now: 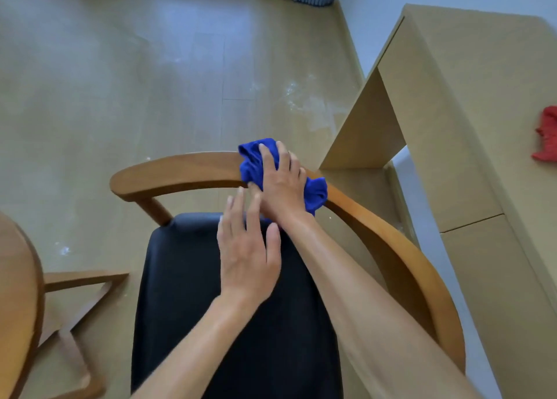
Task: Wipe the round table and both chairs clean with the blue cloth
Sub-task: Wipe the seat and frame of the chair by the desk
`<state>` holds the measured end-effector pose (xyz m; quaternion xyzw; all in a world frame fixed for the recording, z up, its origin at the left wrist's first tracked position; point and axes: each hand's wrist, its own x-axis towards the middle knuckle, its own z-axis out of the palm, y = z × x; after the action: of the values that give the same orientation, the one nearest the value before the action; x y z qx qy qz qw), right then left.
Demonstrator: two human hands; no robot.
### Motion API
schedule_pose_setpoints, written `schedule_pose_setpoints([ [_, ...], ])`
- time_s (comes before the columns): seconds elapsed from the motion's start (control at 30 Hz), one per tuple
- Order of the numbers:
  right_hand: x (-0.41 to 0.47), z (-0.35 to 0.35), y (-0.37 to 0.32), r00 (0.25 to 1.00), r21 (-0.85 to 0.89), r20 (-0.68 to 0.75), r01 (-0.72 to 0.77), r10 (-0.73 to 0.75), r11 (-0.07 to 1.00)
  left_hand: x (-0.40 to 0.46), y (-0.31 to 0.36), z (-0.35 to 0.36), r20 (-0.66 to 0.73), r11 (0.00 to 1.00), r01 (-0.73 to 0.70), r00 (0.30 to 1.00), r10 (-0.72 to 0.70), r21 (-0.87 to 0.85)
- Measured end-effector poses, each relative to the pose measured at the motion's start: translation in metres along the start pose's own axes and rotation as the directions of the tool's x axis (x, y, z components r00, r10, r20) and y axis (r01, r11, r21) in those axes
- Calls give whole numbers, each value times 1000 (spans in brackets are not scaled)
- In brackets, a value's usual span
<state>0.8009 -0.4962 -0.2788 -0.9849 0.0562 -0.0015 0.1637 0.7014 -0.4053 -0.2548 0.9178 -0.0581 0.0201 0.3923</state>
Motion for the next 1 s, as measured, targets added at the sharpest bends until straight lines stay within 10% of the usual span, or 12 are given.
schedule_pose_setpoints([
  [0.1, 12, -20, 11, 967, 442, 255, -127, 12, 888, 72, 21, 6, -61, 995, -31, 997, 37, 95],
  [0.2, 5, -53, 43, 932, 868, 362, -335, -4, 368, 101, 41, 36, 92, 979, 43, 994, -63, 200],
  [0.33, -22, -66, 104, 917, 538, -66, -300, 394, 788, 110, 36, 63, 122, 946, 113, 980, -156, 304],
  [0.43, -38, -57, 123, 908, 146, 4, -416, 420, 898, 120, 29, 65, 87, 914, 191, 968, -236, 357],
  [0.53, -32, -44, 119, 907, -76, 90, -405, 411, 911, 125, 23, 66, 80, 893, 148, 977, -200, 424],
  [0.7, -31, -36, 127, 926, -178, 47, -360, 373, 916, 108, 35, 81, 326, 791, -507, 854, 406, 343],
  [0.87, -31, -36, 127, 929, -283, 47, -341, 368, 896, 114, 20, 71, 345, 744, -562, 822, 453, 362],
  [1.0, -31, -35, 127, 934, -251, 30, -338, 357, 907, 134, -69, -14, 126, 820, -359, 932, 339, 445],
])
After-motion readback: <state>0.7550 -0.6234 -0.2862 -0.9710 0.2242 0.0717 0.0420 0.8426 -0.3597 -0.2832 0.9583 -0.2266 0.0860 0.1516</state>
